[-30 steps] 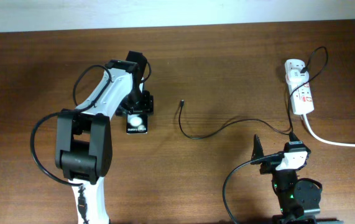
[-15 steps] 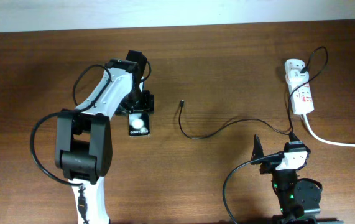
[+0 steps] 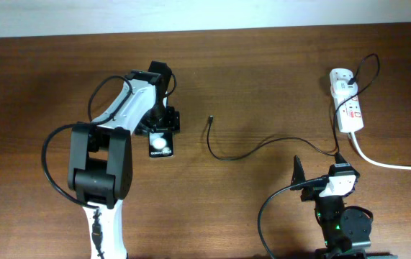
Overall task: Plug charger to phone and switch on socket
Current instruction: 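Lift the smartphone with the left gripper off the table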
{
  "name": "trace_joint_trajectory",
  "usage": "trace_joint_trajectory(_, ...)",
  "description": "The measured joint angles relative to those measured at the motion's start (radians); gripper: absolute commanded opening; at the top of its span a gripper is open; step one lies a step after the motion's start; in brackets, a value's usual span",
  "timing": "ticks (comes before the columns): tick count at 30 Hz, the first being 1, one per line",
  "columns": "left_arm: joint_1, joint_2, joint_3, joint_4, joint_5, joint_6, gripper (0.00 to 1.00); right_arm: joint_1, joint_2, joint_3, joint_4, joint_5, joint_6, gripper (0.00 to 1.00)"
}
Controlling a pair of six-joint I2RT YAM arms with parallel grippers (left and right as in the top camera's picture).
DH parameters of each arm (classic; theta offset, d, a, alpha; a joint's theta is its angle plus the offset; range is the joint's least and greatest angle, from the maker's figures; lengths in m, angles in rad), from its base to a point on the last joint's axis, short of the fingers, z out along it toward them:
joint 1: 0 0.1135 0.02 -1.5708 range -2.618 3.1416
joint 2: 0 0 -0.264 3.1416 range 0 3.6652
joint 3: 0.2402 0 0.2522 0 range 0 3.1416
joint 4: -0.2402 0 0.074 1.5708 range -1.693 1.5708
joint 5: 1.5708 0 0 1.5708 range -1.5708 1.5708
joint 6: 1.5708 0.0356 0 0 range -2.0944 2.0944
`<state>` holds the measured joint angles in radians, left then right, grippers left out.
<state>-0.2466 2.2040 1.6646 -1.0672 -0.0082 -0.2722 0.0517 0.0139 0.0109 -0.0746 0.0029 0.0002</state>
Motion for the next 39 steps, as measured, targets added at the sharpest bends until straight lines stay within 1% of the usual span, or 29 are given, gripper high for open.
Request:
trace_joint_trajectory(10,0.0,-0.001,-0.035,0.074,0.001,-0.03,0.86,0.0,0.0,0.0,0.0,0.0,-0.001,0.99)
trace_joint_trajectory(15,0.0,-0.008,-0.047,0.069,0.002,-0.04,0.84,0.0,0.0,0.0,0.0,0.0,-0.001,0.99)
trace_joint_trajectory(23,0.0,-0.011,-0.052,0.054,0.007,-0.043,0.84,0.0,0.0,0.0,0.0,0.0,-0.001,0.99)
trace_joint_trajectory(29,0.0,-0.031,-0.089,0.094,0.003,-0.043,0.84,0.0,0.0,0.0,0.0,0.0,0.0,0.99)
trace_joint_trajectory(30,0.0,-0.033,-0.092,0.098,0.003,-0.043,0.78,0.0,0.0,0.0,0.0,0.0,0.0,0.99)
trace_joint_trajectory(33,0.0,-0.036,-0.097,0.106,0.002,-0.045,0.69,0.0,0.0,0.0,0.0,0.0,0.0,0.99)
trace_joint_trajectory(35,0.0,-0.037,-0.097,0.107,0.001,-0.046,0.66,0.0,0.0,0.0,0.0,0.0,-0.001,0.99)
trace_joint_trajectory(39,0.0,-0.038,-0.098,0.108,0.0,-0.047,0.66,0.0,0.0,0.0,0.0,0.0,0.0,0.99)
